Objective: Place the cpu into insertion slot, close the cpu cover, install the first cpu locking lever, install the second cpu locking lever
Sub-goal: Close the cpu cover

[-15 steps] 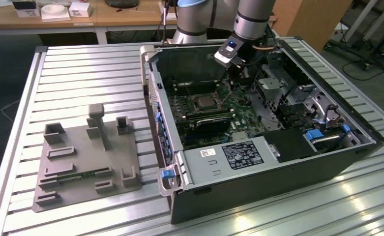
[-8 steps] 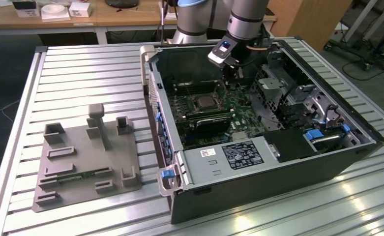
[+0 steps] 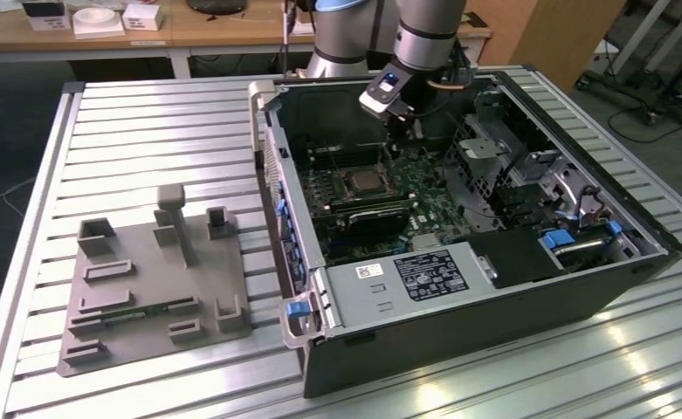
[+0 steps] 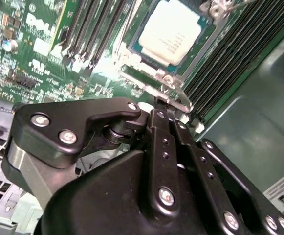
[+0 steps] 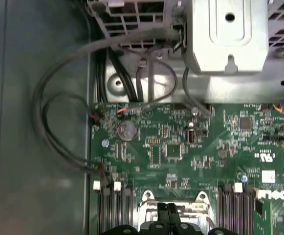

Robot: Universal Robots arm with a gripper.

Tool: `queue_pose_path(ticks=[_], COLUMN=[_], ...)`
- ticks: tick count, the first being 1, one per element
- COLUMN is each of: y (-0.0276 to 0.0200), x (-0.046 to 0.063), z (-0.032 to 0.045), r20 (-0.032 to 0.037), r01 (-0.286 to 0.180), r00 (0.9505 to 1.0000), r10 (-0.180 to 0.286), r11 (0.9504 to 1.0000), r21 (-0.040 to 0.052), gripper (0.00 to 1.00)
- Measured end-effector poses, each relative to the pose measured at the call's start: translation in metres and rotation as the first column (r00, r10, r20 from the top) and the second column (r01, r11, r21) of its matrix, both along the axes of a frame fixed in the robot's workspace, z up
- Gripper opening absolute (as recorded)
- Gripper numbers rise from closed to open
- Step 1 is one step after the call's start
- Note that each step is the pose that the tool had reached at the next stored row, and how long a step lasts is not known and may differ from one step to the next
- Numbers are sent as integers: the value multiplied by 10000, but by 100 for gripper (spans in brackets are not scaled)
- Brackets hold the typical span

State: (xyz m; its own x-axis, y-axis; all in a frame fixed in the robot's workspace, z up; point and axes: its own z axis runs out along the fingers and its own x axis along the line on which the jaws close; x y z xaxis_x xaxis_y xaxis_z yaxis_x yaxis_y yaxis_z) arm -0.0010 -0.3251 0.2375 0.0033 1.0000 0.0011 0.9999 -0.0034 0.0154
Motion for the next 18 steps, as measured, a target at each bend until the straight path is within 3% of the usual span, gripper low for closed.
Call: queue_pose_path(ticks=[11,18], y=[2,2], x=[-293,-372], z=[-17,-39], r20=[-1,-1], r01=[0,-1], r00=[10000,10000], r10=[0,1], r11=[10000,10000], r21=[-2,-1], gripper=[10,10])
